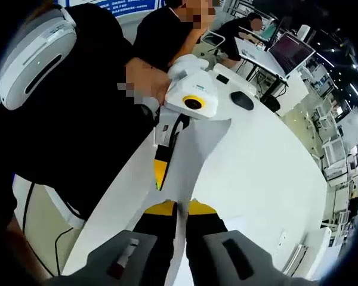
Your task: Organize the stack of printing papers by aligning and flattening the scattered papers on the table
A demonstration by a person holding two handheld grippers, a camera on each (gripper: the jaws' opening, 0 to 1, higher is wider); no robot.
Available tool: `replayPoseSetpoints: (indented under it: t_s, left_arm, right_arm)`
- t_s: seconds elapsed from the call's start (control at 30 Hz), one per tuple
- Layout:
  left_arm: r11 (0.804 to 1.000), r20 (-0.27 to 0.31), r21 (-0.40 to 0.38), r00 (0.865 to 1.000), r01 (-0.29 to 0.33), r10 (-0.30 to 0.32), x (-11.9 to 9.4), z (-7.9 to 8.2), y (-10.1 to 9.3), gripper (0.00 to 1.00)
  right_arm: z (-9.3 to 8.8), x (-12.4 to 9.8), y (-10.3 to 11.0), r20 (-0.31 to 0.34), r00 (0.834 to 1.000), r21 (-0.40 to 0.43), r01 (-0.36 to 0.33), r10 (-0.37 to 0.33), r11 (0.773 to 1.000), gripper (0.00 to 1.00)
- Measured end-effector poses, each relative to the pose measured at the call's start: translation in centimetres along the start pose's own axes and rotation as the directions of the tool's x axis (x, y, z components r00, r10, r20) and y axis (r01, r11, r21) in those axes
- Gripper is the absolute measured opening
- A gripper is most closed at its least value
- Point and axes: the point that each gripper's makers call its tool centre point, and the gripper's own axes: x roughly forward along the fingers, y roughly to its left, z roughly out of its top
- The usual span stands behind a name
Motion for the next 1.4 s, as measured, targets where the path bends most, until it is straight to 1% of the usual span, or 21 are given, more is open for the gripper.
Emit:
replayPoseSetpoints:
  t_s: [0.2,0.53,0.73,0.9,1.03,1.07,1.23,1.4]
  left_arm:
    - [1.0,-0.001,-0.009,1.0,-0.003,0.003,-0.1,-0.2,0.1,0.05]
    - [1.0,-0.005,-0.022,1.0,-0.007,0.006,-0.3,-0.6,0.3,0.05]
    - [0.999,-0.009,-0.046,1.0,-0.014,0.014,-0.6,-1.1,0.7,0.05]
    - [0.997,-0.008,-0.076,1.0,-0.024,0.023,-1.0,-1.3,1.2,0.05]
    - [0.991,-0.02,-0.133,0.999,-0.031,0.028,-1.2,-1.6,1.5,0.05]
    - [0.986,-0.023,-0.165,0.999,-0.033,0.03,-1.3,-1.7,1.6,0.05]
    - [0.983,-0.023,-0.179,0.999,-0.037,0.034,-1.6,-1.7,1.9,0.05]
    - [0.982,-0.036,-0.183,0.998,-0.051,0.045,-1.8,-2.0,2.3,0.05]
  right_arm:
    - [-0.5,-0.7,-0.3,0.006,1.0,0.011,0.027,-0.027,1.0,0.07]
    - [-1.5,-1.6,-0.4,0.018,0.998,0.037,0.055,-0.056,0.998,0.08]
    - [-1.9,-2.3,-0.5,0.032,0.996,0.049,0.079,-0.081,0.996,0.09]
    - [-2.3,-3.0,-0.6,0.046,0.993,0.064,0.104,-0.107,0.992,0.09]
    - [-2.8,-3.8,-0.6,0.062,0.988,0.086,0.138,-0.143,0.987,0.09]
    - [-2.9,-3.9,-0.6,0.065,0.987,0.092,0.144,-0.15,0.985,0.09]
    - [-3.3,-4.8,-0.3,0.084,0.979,0.113,0.175,-0.185,0.978,0.09]
    - [-3.7,-5.6,-0.2,0.102,0.968,0.133,0.215,-0.229,0.967,0.09]
